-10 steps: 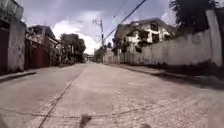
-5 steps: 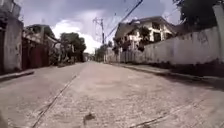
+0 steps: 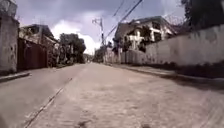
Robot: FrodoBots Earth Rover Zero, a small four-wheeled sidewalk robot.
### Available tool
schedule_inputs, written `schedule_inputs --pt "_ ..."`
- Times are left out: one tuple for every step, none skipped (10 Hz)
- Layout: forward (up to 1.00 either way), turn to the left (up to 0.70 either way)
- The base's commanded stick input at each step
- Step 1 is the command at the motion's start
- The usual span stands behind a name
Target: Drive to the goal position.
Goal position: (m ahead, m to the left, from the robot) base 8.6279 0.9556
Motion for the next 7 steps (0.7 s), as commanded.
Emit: schedule_inputs --pt "0.85 0.01" --pt "0.85 0.01" --pt "0.85 0.01" --pt "0.85 0.01" --pt "0.85 0.01" --pt "0.85 0.01" --pt "0.85 0.01"
